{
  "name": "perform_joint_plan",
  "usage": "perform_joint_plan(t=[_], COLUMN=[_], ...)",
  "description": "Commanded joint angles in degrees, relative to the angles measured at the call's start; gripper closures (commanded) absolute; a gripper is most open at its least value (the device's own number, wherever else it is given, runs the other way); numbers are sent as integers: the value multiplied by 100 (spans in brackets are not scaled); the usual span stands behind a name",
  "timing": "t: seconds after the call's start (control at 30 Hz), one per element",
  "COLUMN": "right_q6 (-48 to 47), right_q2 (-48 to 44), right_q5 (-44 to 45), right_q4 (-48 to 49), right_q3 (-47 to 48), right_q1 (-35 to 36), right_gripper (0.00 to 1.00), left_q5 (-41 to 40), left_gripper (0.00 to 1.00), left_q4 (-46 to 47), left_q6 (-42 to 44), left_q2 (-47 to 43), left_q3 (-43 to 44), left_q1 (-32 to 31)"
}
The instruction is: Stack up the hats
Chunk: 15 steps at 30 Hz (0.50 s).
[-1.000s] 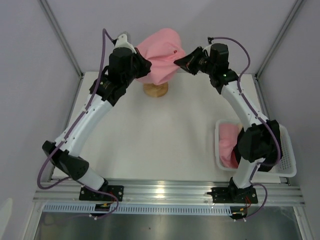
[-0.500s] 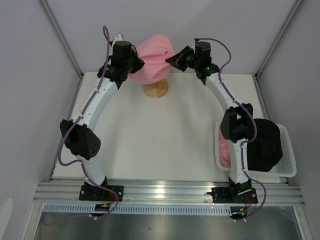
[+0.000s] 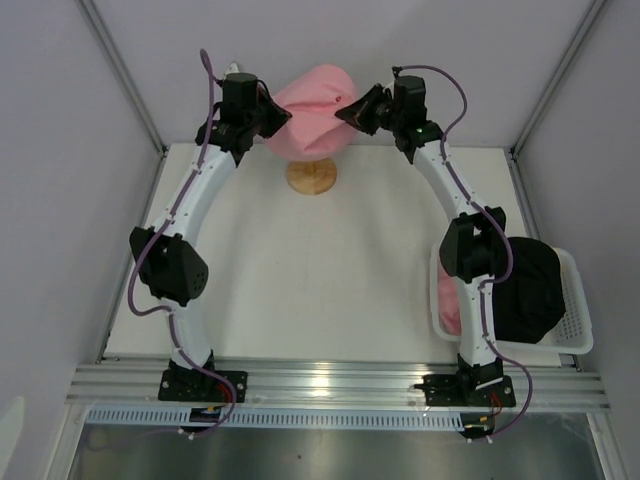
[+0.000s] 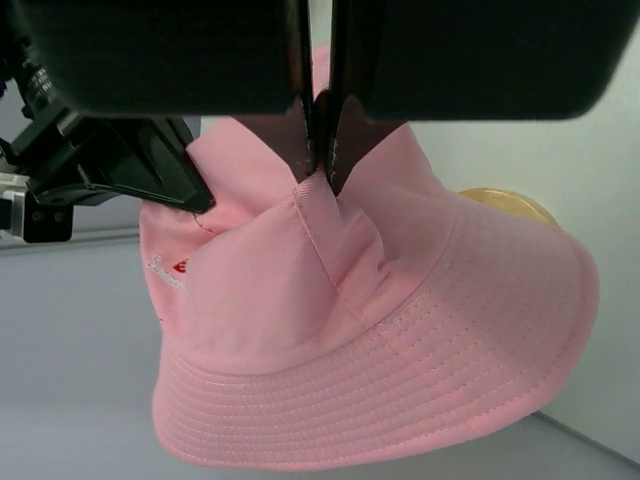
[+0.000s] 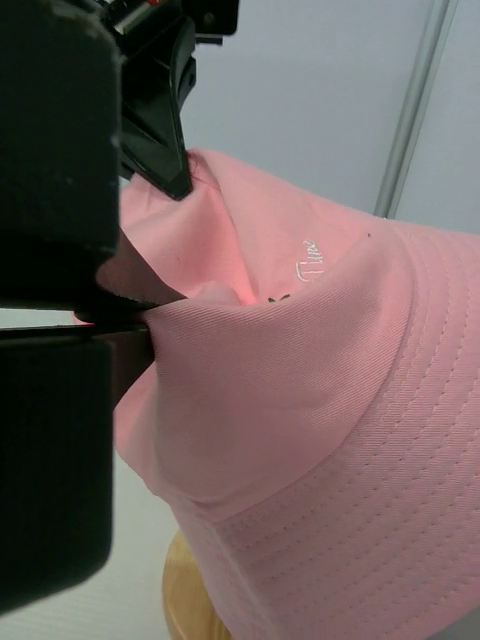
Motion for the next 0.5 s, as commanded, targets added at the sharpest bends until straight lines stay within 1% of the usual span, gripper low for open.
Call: perform_joint_plan(t=[0.0,0.03,0.07,0.1,0.13,0.17,0.2,0.23,0.27,0.3,0.33,0.4,0.43,0.47], right_q6=[-740,-863,-1064,-1136,-1189,-1207,-1198,-1207,-1233,-1224,-1216,-1128,-1136,-1163], right_q2=[-580,-739,-923,-1334,-1599,-1880,-2562,-2951,-3338,-3734,-4451,-5053,-5534,-5748], right_q5=[-48,-30,-13,-143,-231,-302,-355,-346,-312,-189,-145,-214,-284,-320], right_q4=[-498,-795,-972,-1131,-1385,-1474,-1484,-1423,-1388,-1379,-1413,-1562,-1841,-2036], right_q3=[223,84,-14,-119,-259,-678,-978,-1321,-2020,-2358,-2666,-3376,-3537,-3669], right_q1=[-31,-31,-48,-109,-162,-232,-407,-513,-619,-733,-1012,-1374,-1758,-1936], right_gripper=[100,100,100,100,100,100,100,100,100,100,100,100,100,100], left_q5=[446,552,675,807,878,783,686,607,606,580,458,378,334,186], left_gripper=[99,99,95,80,56,31,22,13,3,3,0,1,0,1], left_q4=[234,304,339,279,130,-45,-264,-284,-249,-136,-91,-21,23,15], left_q6=[272,447,840,1070,1525,1712,1862,1986,2083,2118,2171,2224,2311,2364], left_q2=[-668,-846,-1013,-1180,-1477,-1619,-1769,-2110,-2278,-2454,-2717,-2886,-2930,-2922], left_q3=[49,-265,-346,-469,-488,-488,-584,-663,-1003,-1102,-1216,-1410,-1437,-1428], left_q1=[-51,-121,-183,-366,-455,-534,-657,-667,-650,-615,-588,-518,-491,-465])
